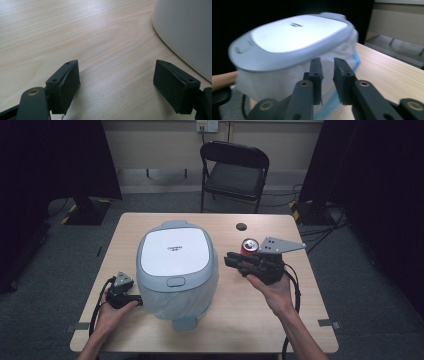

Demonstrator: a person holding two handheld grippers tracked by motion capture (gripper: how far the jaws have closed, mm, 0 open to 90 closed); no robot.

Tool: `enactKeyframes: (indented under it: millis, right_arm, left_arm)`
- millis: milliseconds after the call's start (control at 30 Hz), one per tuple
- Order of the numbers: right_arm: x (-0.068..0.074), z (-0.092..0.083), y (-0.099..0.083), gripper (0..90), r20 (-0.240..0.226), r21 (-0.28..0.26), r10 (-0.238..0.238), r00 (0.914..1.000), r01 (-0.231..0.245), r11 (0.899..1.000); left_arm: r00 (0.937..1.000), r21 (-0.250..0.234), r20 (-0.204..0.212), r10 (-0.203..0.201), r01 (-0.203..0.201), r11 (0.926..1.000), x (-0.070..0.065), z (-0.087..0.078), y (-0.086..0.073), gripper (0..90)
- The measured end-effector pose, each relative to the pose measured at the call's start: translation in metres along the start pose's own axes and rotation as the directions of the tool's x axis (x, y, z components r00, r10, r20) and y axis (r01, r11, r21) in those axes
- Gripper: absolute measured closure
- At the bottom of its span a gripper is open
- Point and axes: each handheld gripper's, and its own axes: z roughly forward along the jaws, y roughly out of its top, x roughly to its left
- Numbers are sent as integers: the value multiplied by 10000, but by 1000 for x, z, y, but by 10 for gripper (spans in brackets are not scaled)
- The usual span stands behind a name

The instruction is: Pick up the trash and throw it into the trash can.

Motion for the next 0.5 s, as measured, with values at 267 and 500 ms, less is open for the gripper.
enactKeyframes:
  millis: [267,500]
  right_arm:
    - [27,4,24,886,-1341,-238,-556,9894,529,9983]
    - [48,23,40,900,-2231,-269,-1055,9691,1021,9944]
  left_arm:
    - [10000,0,1,-3,3,10000,0,0,0,208]
    - [10000,8,40,5,-5,10000,0,0,0,208]
